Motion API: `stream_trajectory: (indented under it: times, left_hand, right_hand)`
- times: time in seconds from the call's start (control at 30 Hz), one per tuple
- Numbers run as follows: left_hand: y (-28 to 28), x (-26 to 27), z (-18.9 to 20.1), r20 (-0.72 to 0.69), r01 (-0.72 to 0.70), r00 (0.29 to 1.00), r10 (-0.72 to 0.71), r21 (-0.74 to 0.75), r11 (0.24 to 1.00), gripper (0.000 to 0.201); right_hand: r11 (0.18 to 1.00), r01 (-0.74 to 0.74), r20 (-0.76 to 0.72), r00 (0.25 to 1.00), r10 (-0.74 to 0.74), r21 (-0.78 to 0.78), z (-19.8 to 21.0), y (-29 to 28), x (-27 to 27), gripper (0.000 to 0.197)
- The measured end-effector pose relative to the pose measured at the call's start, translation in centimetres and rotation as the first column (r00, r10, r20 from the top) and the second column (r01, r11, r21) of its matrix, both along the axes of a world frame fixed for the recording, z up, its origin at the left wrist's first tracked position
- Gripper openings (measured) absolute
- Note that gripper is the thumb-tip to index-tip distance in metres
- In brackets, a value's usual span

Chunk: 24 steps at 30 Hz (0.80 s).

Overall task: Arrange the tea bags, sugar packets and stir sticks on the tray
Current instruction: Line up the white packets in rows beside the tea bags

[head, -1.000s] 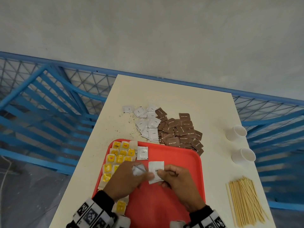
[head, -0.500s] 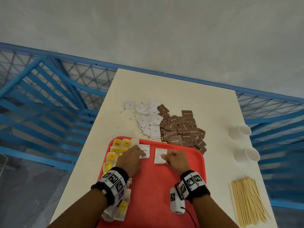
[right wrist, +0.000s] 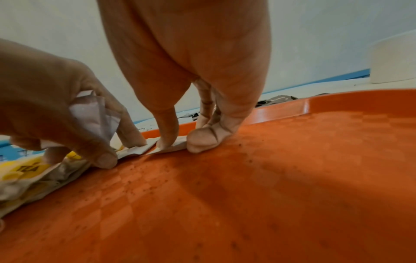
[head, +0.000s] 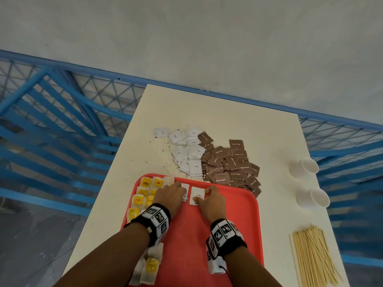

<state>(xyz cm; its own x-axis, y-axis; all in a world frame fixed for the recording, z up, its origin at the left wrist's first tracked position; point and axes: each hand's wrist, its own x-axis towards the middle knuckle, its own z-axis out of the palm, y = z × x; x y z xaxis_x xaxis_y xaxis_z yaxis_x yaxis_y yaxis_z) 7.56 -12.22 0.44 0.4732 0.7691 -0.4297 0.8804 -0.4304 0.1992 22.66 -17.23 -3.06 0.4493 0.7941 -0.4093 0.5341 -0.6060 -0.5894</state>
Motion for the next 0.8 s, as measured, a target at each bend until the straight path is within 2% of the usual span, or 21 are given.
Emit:
stream_trajectory:
  times: [0.5, 0.63, 0.73, 0.8]
  left_hand:
    - [0.0, -0.3, 0.3, -0.003, 0.025, 1.000, -0.025, 0.002, 1.000, 0.035]
    - [-0.1, -0.5, 0.5, 0.009, 0.036, 0.999, -0.037, 0.028, 0.999, 0.034]
    - [-0.1, -1.0, 0.7, 0.103, -0.009, 0.995, 0.007, 0.022, 1.000, 0.033]
    - [-0.2, -1.4, 1.2, 0.298, -0.161, 0.938, 0.176, -0.072, 0.984, 0.036]
  right_hand:
    - [0.999, 0.012, -0.006, 1.000, -0.012, 0.032, -0.5, 0.5, -0.5, 0.040]
    - [0.995, 0.063, -0.029, 0.998, -0.061, 0.081, -0.4, 0.2, -0.4, 0.037]
    - [0.985, 0.141, -0.074, 0.988, -0.134, 0.097, 0.4, -0.3, -0.3, 0.028]
    - [0.973, 0.195, -0.123, 0.976, -0.180, 0.125, 1.1, -0.7, 0.0, 0.020]
